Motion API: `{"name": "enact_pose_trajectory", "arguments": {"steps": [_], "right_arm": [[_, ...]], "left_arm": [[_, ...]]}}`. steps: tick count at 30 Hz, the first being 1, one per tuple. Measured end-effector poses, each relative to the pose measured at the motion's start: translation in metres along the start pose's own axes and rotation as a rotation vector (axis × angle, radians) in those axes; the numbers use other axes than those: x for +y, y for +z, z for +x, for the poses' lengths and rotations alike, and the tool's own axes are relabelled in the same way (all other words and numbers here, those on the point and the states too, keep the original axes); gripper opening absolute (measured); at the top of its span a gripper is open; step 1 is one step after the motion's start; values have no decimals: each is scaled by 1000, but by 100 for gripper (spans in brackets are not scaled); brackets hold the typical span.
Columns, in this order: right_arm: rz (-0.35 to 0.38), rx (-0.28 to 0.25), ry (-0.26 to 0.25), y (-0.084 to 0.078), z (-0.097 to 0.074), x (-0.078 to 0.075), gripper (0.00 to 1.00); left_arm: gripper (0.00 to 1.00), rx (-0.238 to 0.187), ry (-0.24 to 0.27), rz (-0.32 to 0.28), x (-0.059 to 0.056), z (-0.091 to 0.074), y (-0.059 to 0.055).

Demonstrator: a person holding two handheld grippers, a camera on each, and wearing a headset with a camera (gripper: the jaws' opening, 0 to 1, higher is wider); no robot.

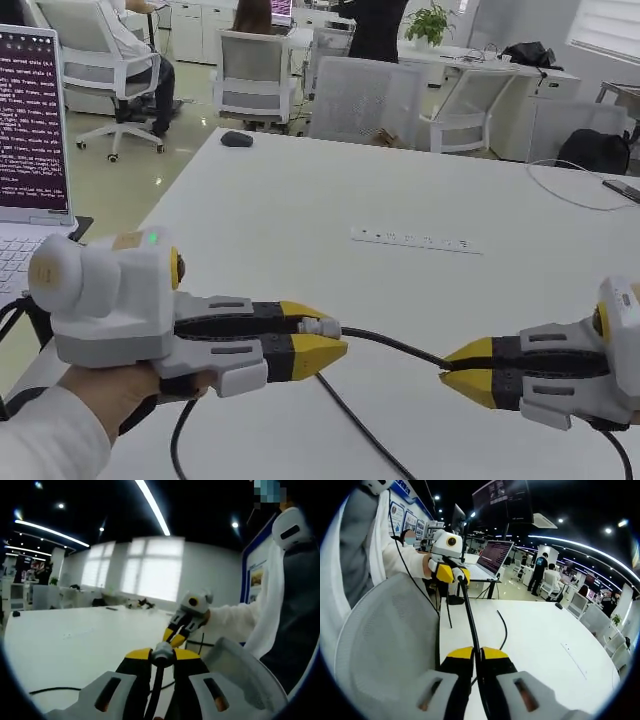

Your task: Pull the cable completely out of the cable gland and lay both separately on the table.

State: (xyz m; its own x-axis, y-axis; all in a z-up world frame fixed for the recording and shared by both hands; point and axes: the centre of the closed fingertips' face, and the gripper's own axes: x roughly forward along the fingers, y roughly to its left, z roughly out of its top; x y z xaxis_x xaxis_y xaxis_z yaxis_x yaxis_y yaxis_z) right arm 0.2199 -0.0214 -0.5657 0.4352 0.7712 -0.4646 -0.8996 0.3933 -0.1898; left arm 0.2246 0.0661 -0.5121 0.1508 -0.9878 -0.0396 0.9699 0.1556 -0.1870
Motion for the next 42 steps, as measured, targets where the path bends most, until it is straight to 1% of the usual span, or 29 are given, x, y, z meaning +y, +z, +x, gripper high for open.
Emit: {"name": "enact_pose_trajectory", "arguments": {"steps": [6,11,14,17,18,20,23,28,31,34,37,42], "right_arm": [[11,-1,-10,-2,1,0,5],[28,12,-17,-5,1,2,6],[37,13,-29,-3,-1,1,8],[47,9,-47,3,-4,-3,13],[42,7,-47,6,-4,-3,15],[21,2,-36,14,-3,0,16],[-15,-16,-14,30,3,6,16],[-72,-67,18,60,18,17,16],[-91,-86,31,71,25,20,17],[-100,-99,37,76,30,22,16],[-114,-92,47,74,35,22,16],[-125,-96,55,75,40,25,15]], "left_arm": [[17,2,7,-5,1,0,0],[17,7,1,1,-1,1,-2],[17,12,-3,4,-1,2,-2],[17,8,-4,4,-1,1,-1],[17,6,-3,3,-1,1,-1],[17,5,-2,2,-1,1,-1],[17,8,-5,1,-1,1,-1],[17,14,-6,-1,-2,1,-2],[17,15,-9,2,-2,2,-3],[17,20,-12,6,-2,2,-4],[17,22,-15,6,-2,3,-4],[17,22,-18,8,-1,2,-4]]}}
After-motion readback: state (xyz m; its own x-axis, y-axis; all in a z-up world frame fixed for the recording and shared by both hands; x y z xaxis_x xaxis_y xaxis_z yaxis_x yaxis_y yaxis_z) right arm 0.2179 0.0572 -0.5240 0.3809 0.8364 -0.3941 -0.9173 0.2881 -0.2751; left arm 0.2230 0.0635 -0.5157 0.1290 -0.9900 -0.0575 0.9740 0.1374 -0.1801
